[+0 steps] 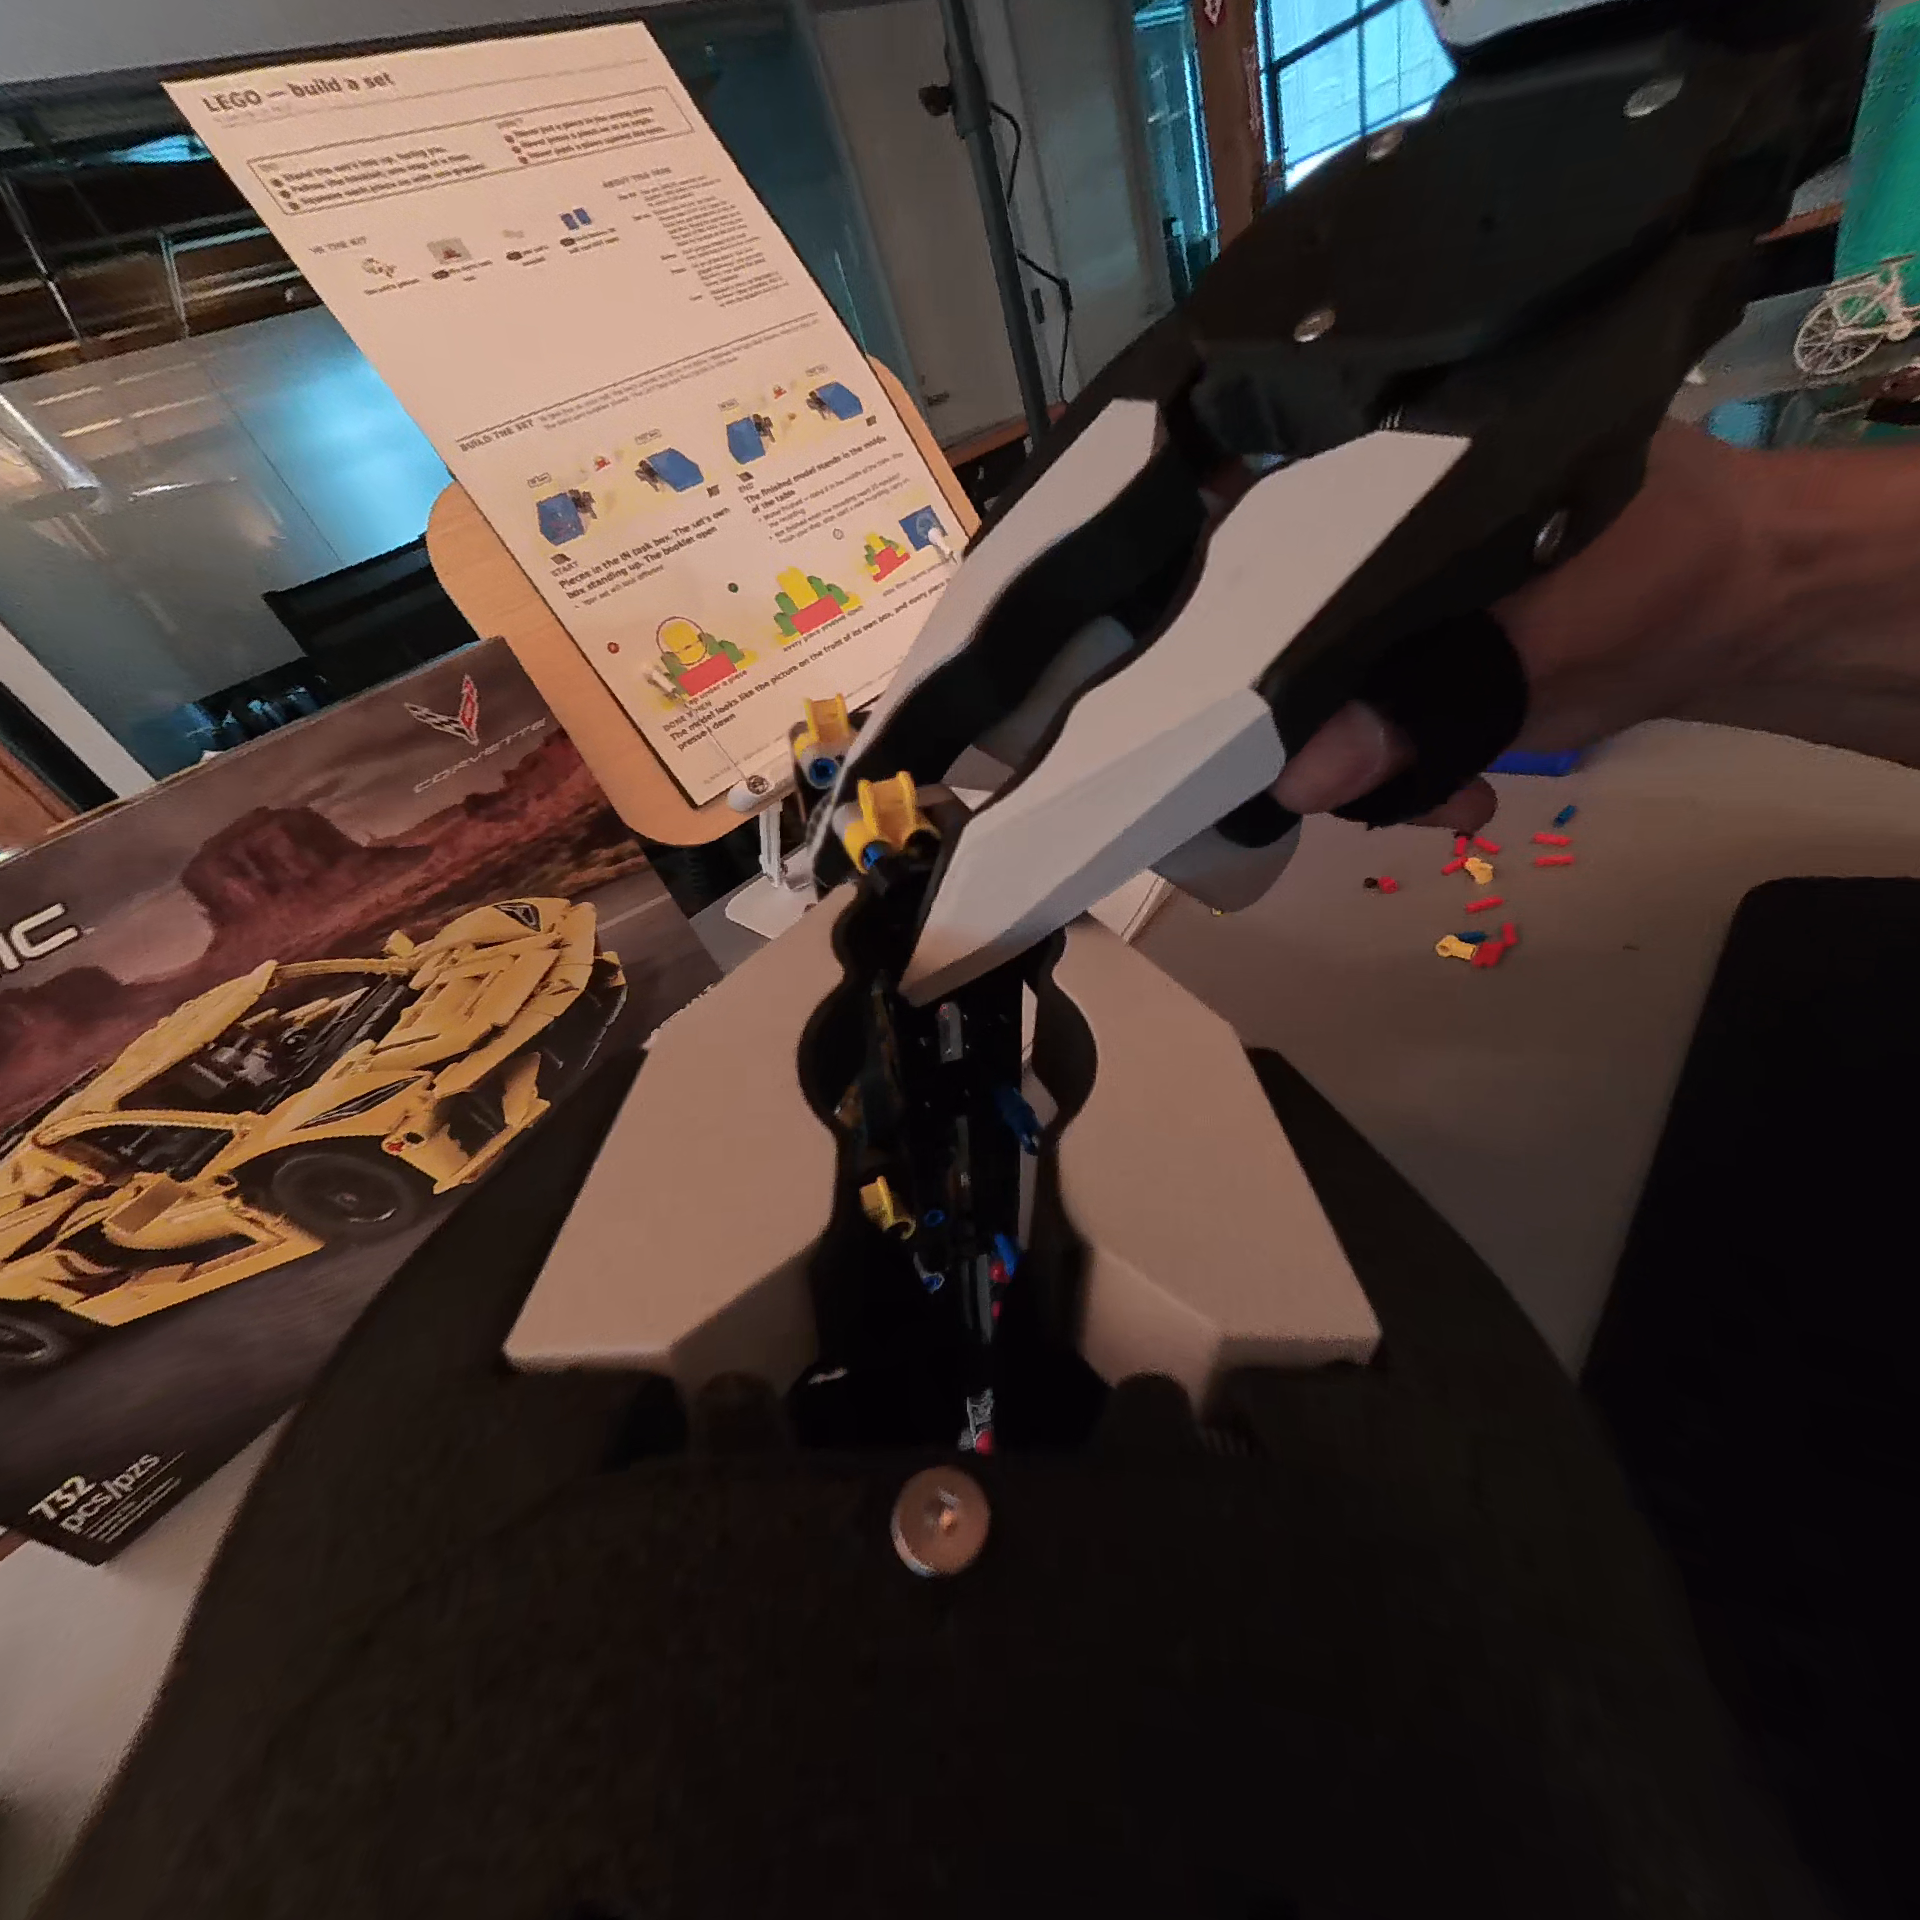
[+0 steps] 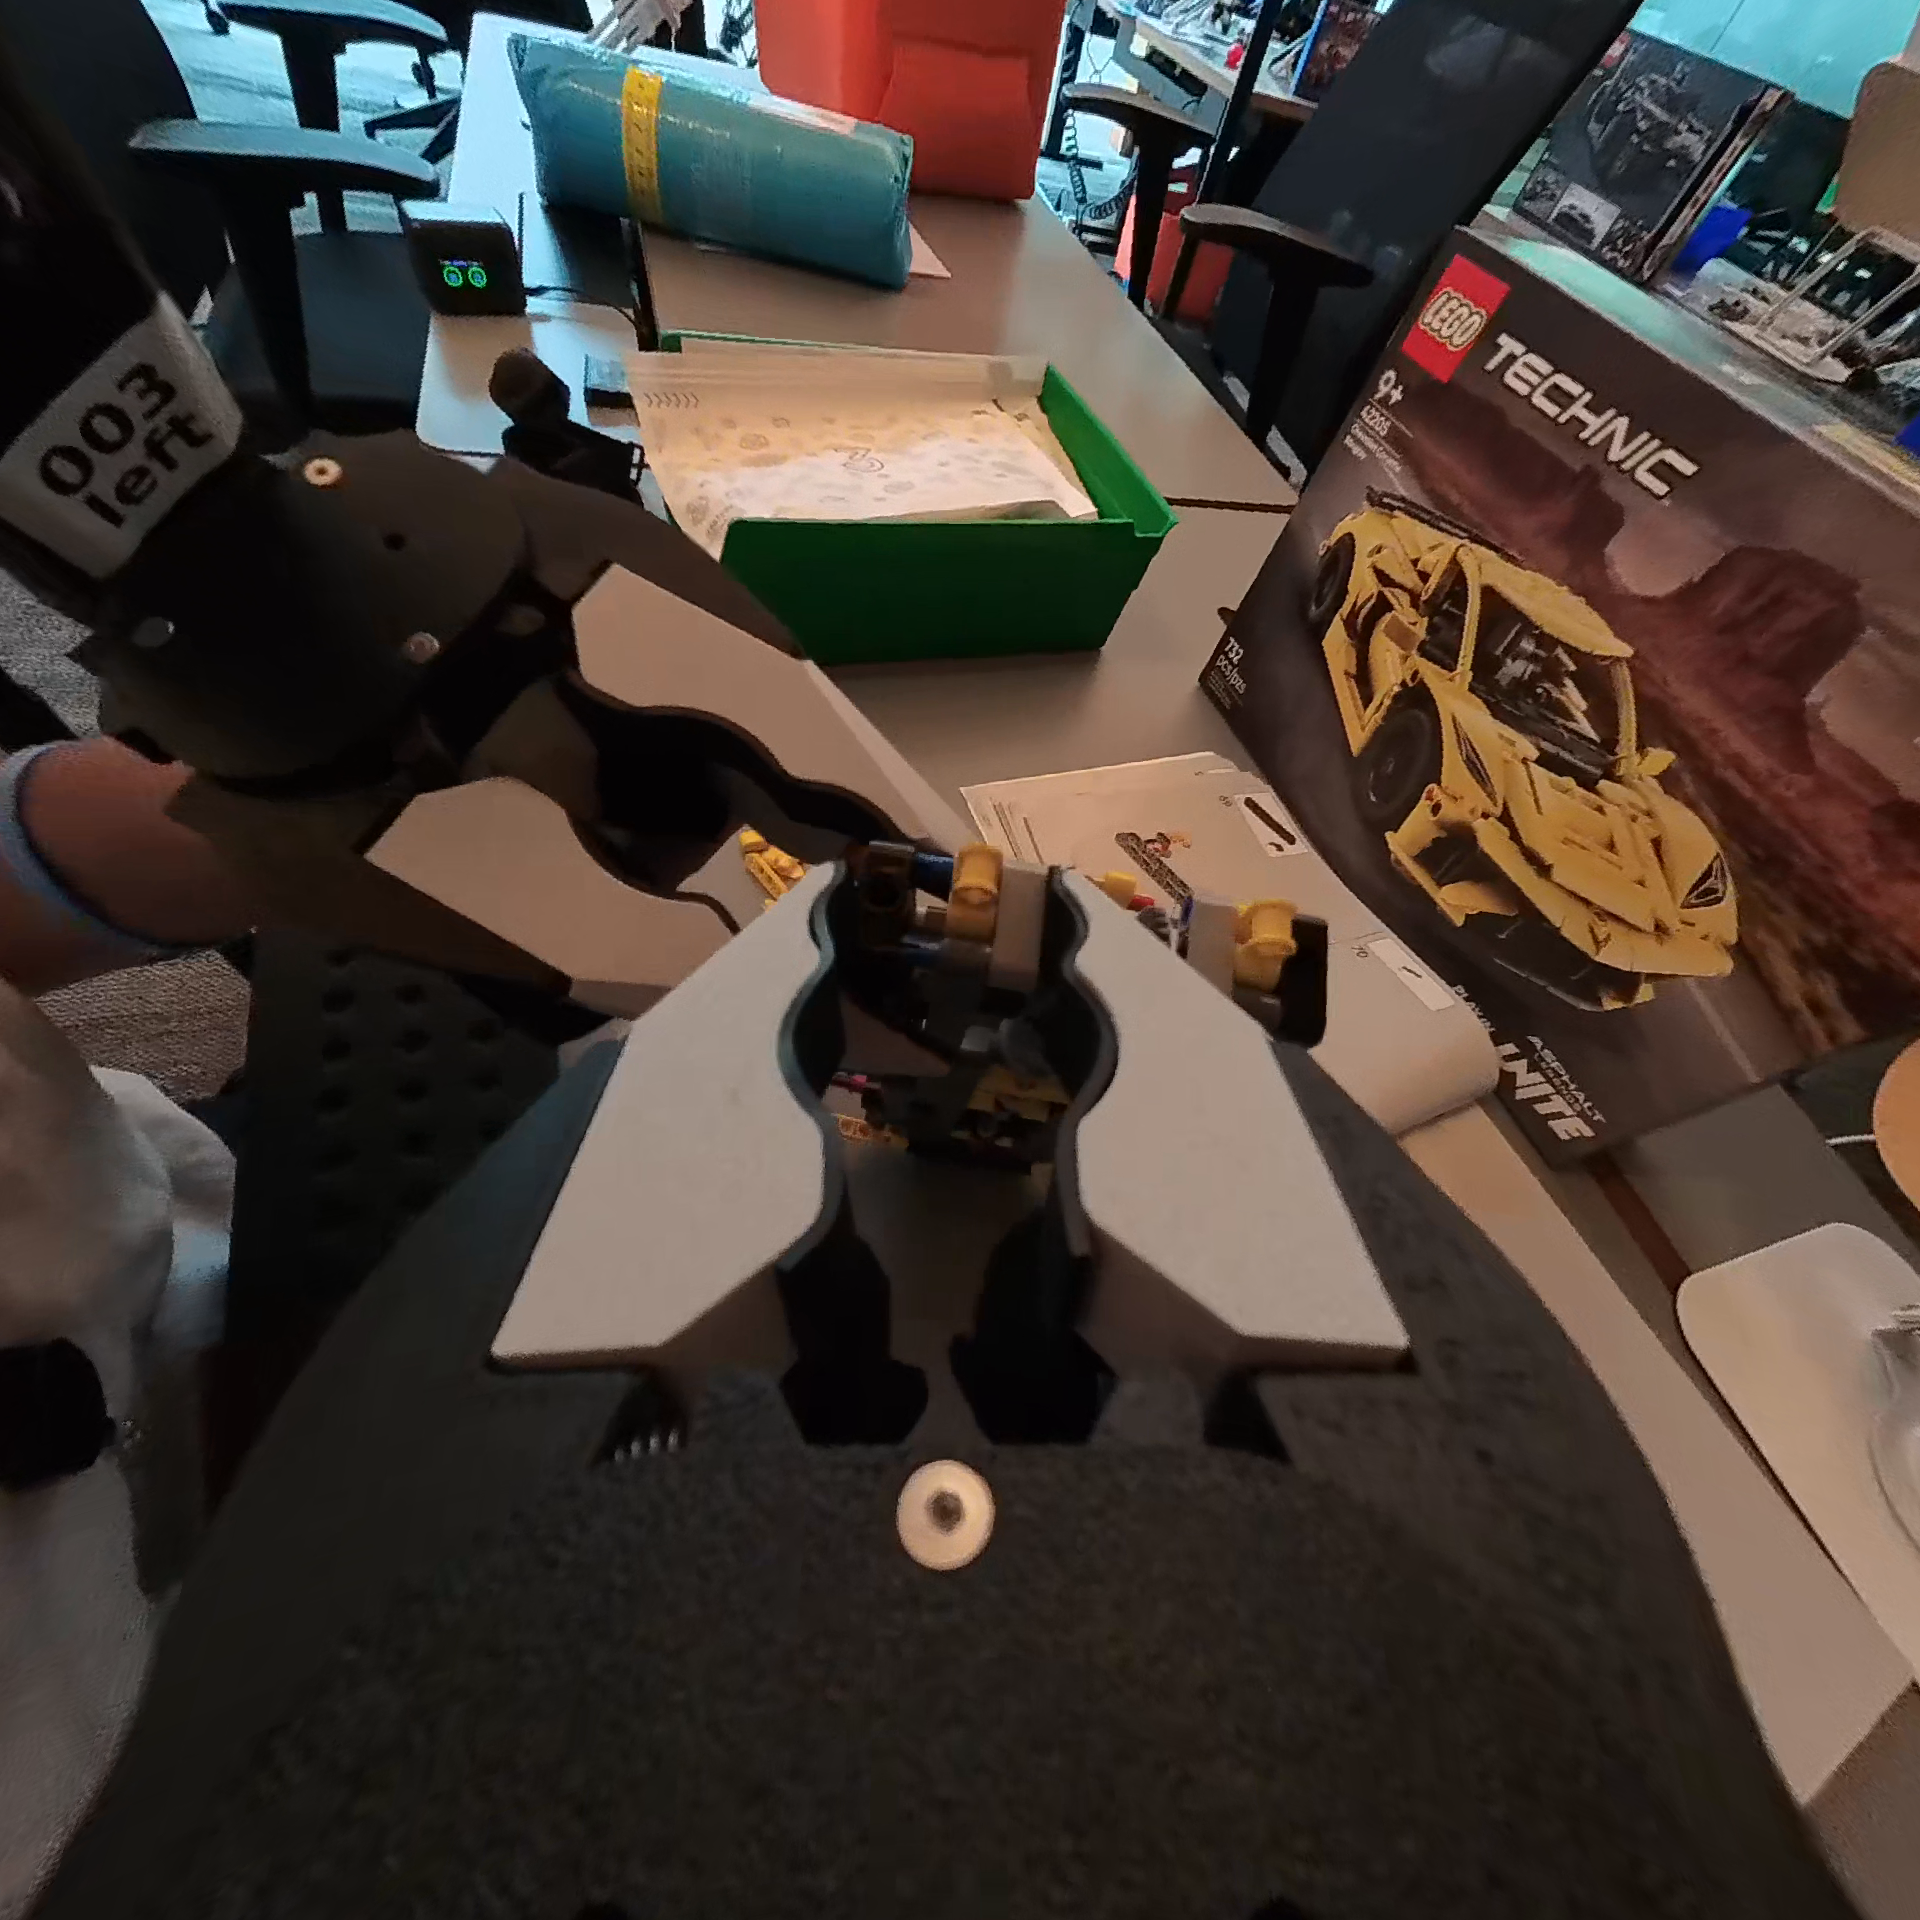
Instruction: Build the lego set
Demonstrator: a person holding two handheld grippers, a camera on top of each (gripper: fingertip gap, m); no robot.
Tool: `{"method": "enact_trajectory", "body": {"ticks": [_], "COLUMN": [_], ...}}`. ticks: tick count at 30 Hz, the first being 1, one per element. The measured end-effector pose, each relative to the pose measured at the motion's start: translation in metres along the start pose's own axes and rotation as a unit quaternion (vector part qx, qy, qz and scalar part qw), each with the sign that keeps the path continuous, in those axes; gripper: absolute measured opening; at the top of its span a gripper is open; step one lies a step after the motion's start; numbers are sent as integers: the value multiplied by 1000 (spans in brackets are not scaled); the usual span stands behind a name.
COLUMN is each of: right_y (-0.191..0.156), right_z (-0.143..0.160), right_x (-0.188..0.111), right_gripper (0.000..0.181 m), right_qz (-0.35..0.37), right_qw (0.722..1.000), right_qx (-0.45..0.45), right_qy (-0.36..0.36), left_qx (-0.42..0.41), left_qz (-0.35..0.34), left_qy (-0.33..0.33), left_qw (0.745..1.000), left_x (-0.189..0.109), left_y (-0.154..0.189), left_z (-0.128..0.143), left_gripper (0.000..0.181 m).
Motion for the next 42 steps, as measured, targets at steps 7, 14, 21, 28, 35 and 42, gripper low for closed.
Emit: {"method": "enact_trajectory", "body": {"ticks": [7,14,21,28,35,42], "right_y": [4,7,8,9,12,10], "right_z": [3,-2,-6,-1,5,8], "right_x": [-1,0,-5,-9,-13,-17], "right_gripper": [35,36,36,34,34,34], "right_qz": [-25,7,35,23,15,8], "right_qw": [1000,1000,997,995,998,999], "right_qx": [16,28,47,75,43,33], "right_qy": [12,-12,-52,-56,-33,-41], "left_qx": [1,-10,-3,-12,-14,35], "left_qz": [12,10,2,9,55,-46], "left_qy": [-7,-20,-24,-24,-23,-12], "left_qw": [1000,1000,1000,1000,998,998], "left_x": [2,8,14,16,20,20], "left_y": [0,-4,3,8,6,25], "left_z": [-1,-3,-4,-5,-4,12], "left_gripper": [27,26,27,27,27,31]}}
Point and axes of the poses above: each gripper's, where its closed fingertips meet, x out along the fingers, z out of its underside, y = z × x across the jaws, the point moved 9 cm from there along -x, back along the fingers, and after that the axes turned 1 degree about y, right-handed, at the moved point
